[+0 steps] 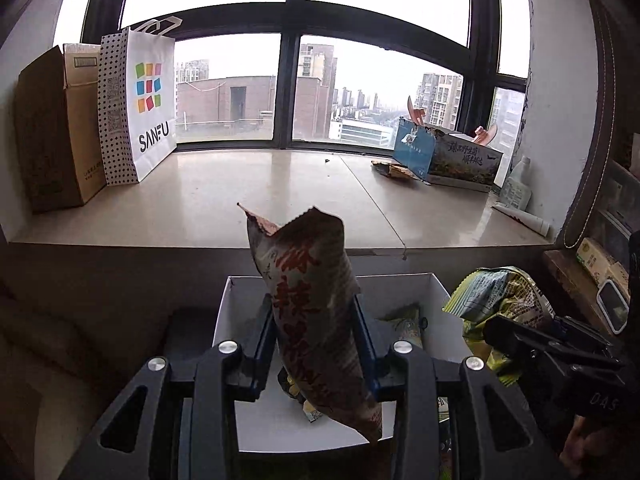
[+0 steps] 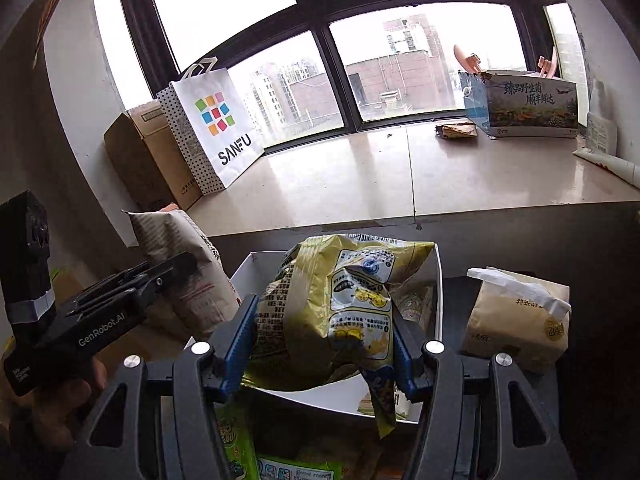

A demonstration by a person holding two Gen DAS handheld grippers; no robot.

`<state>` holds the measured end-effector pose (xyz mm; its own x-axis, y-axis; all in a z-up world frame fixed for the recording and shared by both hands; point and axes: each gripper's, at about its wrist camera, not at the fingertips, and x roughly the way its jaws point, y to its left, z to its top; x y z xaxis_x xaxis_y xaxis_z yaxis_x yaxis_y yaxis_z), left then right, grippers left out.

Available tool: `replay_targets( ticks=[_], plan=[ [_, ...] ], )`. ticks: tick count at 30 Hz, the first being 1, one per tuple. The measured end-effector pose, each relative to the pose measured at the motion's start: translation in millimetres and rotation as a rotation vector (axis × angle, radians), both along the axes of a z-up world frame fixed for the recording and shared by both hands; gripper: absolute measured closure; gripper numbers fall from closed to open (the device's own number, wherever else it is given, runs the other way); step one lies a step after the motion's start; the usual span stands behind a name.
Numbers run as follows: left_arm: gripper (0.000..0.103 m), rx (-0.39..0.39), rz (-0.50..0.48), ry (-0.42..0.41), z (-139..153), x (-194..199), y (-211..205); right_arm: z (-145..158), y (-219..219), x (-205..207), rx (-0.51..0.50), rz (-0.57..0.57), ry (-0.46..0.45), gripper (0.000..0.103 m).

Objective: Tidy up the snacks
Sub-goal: 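Lift both bags and release them into the white box, then move the left gripper toward the clear jelly cup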

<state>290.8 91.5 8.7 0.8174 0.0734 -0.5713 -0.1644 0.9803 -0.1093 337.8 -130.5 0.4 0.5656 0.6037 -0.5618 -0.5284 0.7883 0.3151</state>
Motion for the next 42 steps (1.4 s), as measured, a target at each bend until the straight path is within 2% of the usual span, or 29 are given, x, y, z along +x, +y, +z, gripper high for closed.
replay_targets(
  ticks=[4,8,10,11,12,16,25,28,32,37,42],
  plan=[
    [0.063,0.026,-0.001,0.052,-21,17,4,-14,20,18,-0.046,0.007,0.020,0.040],
    [0.060,0.010,-0.003,0.103,-40,30,11,-27,34,35,-0.080,0.004,0.061,0.039],
    [0.043,0.007,0.029,0.131,-44,33,17,-32,35,42,-0.077,-0.002,0.082,0.029],
    [0.019,0.014,0.044,0.142,-45,33,20,-34,35,45,-0.073,-0.009,0.091,0.008],
    [0.001,0.015,0.044,0.137,-44,32,21,-34,34,46,-0.071,-0.018,0.086,0.000],
    [0.000,0.019,0.015,0.114,-38,20,21,-34,30,44,-0.105,-0.039,0.084,0.000],
    [0.000,-0.016,-0.056,0.061,-20,-19,13,-13,13,10,-0.081,-0.024,-0.005,0.000],
    [0.000,-0.007,-0.084,0.047,-15,-42,8,-3,6,-12,-0.095,-0.016,-0.066,0.000],
    [0.000,-0.036,-0.141,0.011,-7,-80,1,8,-5,-44,-0.107,0.007,-0.141,0.000],
    [0.000,-0.039,-0.212,-0.038,-3,-136,-12,12,-25,-92,-0.096,0.061,-0.192,0.000],
    [0.000,-0.003,-0.262,-0.037,-12,-181,-28,6,-48,-144,-0.110,0.093,-0.218,0.000]
  ],
)
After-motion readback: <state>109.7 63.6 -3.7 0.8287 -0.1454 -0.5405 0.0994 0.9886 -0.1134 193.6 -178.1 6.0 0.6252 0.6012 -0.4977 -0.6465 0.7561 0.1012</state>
